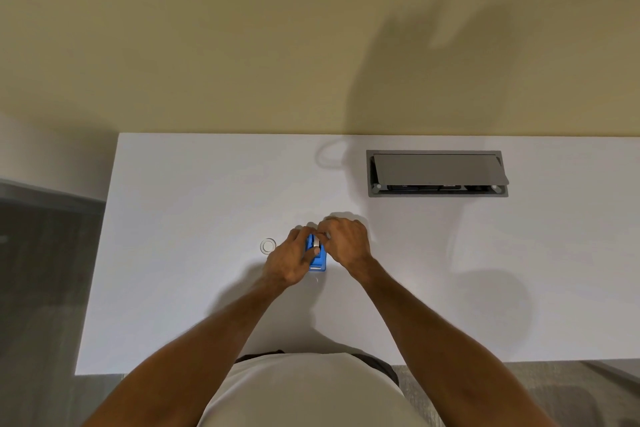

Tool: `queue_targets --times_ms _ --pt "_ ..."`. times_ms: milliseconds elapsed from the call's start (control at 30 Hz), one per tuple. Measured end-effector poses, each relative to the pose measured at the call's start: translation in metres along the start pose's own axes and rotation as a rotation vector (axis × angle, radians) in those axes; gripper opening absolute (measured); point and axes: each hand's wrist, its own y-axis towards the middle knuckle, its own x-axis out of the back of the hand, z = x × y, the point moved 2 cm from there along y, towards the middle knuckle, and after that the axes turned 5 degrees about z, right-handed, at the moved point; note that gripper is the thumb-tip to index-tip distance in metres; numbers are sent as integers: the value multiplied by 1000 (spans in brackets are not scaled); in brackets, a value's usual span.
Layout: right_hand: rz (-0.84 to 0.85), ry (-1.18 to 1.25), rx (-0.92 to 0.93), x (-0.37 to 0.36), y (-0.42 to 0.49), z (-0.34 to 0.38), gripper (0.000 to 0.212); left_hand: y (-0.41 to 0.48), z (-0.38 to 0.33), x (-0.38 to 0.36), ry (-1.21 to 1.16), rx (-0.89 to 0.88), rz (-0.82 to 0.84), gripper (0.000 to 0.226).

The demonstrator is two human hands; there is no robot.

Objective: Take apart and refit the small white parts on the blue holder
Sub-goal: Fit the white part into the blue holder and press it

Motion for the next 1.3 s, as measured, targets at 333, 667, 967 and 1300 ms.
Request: queue_targets --times_ms 333,667,967,1300 --pt "5 3 24 3 3 2 27 0 -1 6 -13 -25 -4 54" --pt "1 40 103 1 -4 0 27 2 2 8 3 -35 10 56" --pt "-44 57 102 -1 -7 0 30 2 -3 7 -42 11 19 52" --pt "19 173 11 -4 -5 -3 27 4 -5 11 27 5 13 49"
